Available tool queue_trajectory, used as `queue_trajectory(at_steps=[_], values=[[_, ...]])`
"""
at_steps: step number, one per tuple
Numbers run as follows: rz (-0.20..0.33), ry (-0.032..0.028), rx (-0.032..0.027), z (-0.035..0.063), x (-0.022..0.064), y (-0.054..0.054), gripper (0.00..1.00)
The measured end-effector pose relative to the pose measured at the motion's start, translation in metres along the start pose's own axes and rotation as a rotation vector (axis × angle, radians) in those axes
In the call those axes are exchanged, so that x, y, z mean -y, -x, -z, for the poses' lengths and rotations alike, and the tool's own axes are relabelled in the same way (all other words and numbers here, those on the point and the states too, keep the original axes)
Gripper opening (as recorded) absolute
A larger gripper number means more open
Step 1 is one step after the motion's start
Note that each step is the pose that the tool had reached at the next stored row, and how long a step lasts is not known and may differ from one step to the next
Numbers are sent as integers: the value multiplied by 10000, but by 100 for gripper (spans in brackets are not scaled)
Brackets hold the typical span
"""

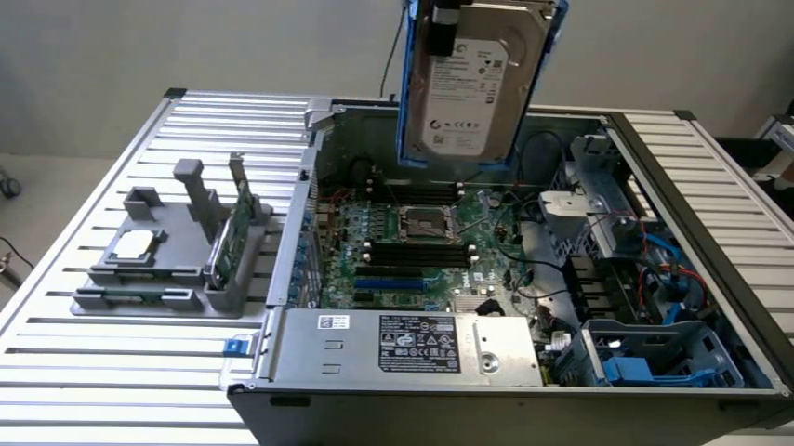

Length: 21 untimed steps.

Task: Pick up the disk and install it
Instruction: 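Pick up the disk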

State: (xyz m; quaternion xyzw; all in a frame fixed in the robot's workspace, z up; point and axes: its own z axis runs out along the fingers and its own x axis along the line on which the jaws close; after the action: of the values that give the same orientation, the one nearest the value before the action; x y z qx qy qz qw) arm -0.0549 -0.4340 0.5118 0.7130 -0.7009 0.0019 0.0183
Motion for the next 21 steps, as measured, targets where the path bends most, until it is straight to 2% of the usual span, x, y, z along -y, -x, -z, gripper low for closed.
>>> queue_trajectory(at_steps=[4, 21], values=[[1, 20, 1, 0, 121, -93, 33], [4, 153, 3, -3, 489, -526, 33]])
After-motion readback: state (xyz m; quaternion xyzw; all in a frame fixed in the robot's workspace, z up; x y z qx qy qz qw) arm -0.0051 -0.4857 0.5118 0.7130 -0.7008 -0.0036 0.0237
